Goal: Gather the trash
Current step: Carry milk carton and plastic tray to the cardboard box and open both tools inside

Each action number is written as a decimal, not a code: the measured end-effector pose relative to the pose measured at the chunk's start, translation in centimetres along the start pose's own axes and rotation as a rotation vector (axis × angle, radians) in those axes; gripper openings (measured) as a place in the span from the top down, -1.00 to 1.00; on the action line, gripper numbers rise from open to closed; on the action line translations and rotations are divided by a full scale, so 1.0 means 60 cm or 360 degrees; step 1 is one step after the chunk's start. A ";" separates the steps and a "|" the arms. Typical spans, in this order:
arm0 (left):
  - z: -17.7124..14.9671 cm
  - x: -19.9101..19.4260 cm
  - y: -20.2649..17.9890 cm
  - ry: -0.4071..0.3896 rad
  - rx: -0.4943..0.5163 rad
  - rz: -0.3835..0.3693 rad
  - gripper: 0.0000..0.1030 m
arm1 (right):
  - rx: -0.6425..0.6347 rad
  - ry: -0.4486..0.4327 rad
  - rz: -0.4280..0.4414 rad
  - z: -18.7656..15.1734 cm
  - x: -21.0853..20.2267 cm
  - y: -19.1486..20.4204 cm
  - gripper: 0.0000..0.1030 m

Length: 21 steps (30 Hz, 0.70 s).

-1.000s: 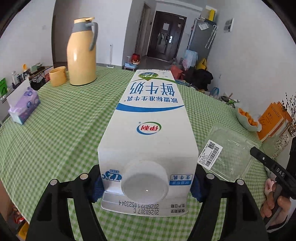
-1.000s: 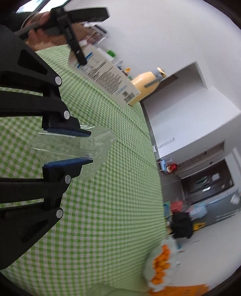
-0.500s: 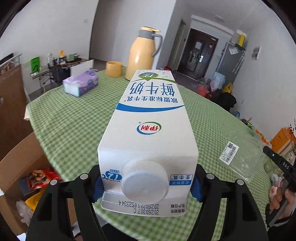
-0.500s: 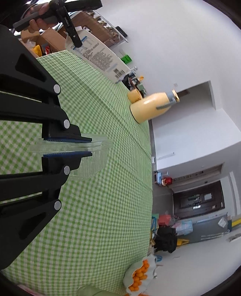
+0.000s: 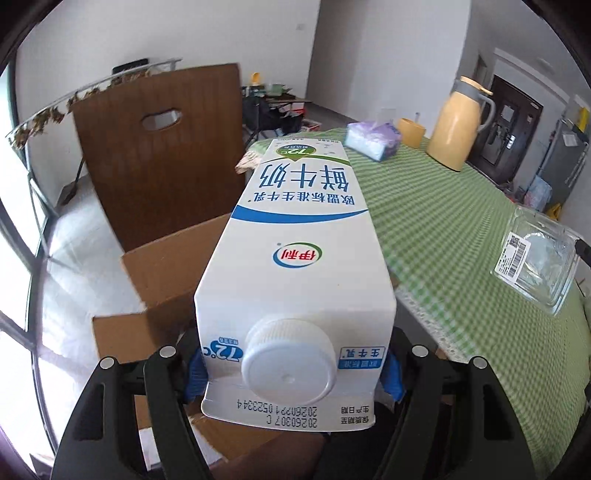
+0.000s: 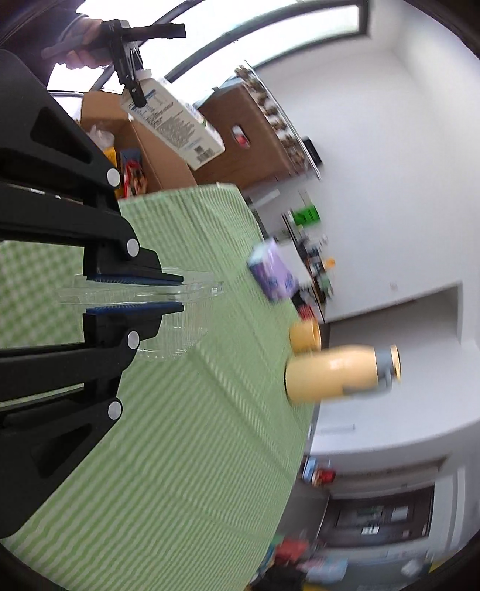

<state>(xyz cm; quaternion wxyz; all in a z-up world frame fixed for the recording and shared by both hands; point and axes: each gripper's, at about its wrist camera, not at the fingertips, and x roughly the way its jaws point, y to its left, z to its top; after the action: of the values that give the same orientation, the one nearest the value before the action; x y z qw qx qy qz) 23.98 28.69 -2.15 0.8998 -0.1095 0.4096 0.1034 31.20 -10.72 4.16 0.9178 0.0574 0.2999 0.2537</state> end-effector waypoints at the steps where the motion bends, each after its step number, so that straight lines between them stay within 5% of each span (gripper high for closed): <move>1: -0.010 0.000 0.026 0.0037 -0.0041 0.0022 -0.35 | -0.0034 0.0018 0.0041 0.013 0.019 0.016 0.82; 6: -0.081 -0.031 0.106 0.0211 -0.0175 0.0153 -0.36 | -0.0243 0.0140 0.0276 0.037 0.122 0.150 0.82; 11: -0.134 -0.039 0.154 0.0490 -0.0415 0.0122 -0.36 | -0.0357 0.0288 0.0440 0.037 0.224 0.254 0.82; 15: -0.126 -0.046 0.175 0.0562 -0.0497 0.0154 -0.38 | -0.0436 0.0426 0.0487 0.021 0.299 0.314 0.82; 21: -0.039 0.005 0.171 0.0606 -0.0469 0.0186 -0.40 | -0.0542 0.0663 0.0451 -0.009 0.383 0.348 0.81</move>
<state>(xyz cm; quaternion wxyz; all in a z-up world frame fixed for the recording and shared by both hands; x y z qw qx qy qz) 19.68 37.84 -5.02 0.7731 -0.2332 0.5580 0.1914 37.79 18.83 -2.86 0.7885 -0.1094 0.4238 0.4322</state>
